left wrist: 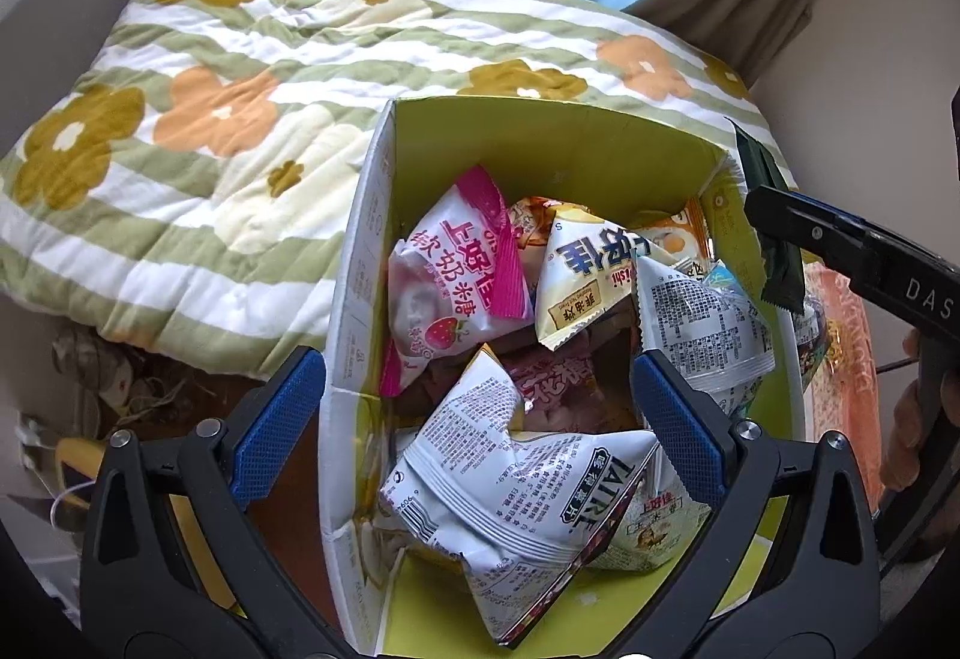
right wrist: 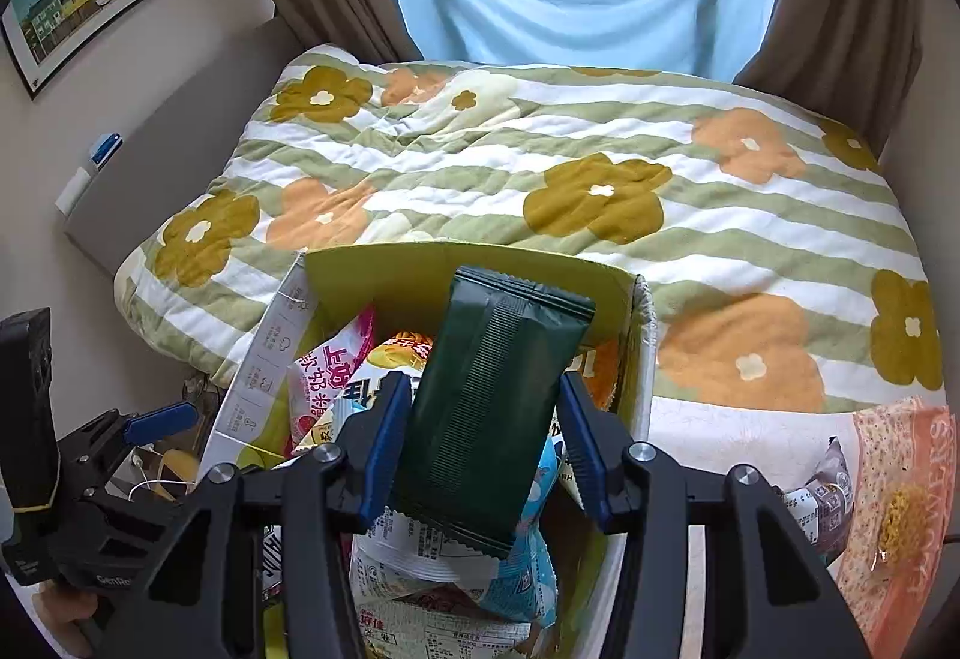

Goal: Organize snacks
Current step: 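Carry the pink bag and green bar over the yellow box and release them, then grasp the brown snack bag with the left tool while the right tool grasps the waffle packet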

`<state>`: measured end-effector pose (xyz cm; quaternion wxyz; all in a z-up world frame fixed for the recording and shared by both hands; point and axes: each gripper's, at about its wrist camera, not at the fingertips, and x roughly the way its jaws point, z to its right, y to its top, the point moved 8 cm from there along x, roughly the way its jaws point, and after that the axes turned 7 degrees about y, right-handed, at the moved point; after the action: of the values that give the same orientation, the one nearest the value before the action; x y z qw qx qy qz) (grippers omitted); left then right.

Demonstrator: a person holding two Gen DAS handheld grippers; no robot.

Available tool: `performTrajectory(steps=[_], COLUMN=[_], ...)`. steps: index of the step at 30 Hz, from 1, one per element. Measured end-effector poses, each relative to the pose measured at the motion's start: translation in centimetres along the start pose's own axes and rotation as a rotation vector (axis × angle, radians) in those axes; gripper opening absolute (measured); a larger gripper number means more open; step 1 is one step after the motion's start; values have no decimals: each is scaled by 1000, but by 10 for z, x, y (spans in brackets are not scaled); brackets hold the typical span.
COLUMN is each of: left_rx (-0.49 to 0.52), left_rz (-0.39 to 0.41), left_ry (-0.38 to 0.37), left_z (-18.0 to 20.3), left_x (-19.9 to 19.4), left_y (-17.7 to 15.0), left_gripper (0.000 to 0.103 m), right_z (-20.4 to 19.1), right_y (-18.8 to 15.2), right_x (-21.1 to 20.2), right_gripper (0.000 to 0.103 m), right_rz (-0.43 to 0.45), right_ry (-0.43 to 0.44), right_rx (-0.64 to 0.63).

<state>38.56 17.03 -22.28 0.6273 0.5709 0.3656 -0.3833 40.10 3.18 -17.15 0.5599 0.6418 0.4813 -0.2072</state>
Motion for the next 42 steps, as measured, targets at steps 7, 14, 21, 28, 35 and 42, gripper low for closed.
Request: performTrajectory(steps=[7,14,21,28,35,42], left_rx=[-7,15,52,118,195,245], left_rz=[11,2,32,59,88,112], left_ry=[11,13,-6,-77,-97,-75], left_z=[0,6,18,53,118,208], left_x=[-9,-13,-28,-41,-51,-61], left_y=[-5,-14,-13,-8,-4,-12], left_gripper=[102,102,102,102,102,102], right_z=[-2,2,0,13,60,132], right_y=[3,-10,-21,-30,-49,-75], right_x=[3,-10,-25,-63,-119,-171], right_gripper=[80,94,94,94,97,102], right_rz=[8,36,34,103,183,222], right_ry=[23,26,7,-50,-128,-182], right_rx=[14,53,44,81,134,147])
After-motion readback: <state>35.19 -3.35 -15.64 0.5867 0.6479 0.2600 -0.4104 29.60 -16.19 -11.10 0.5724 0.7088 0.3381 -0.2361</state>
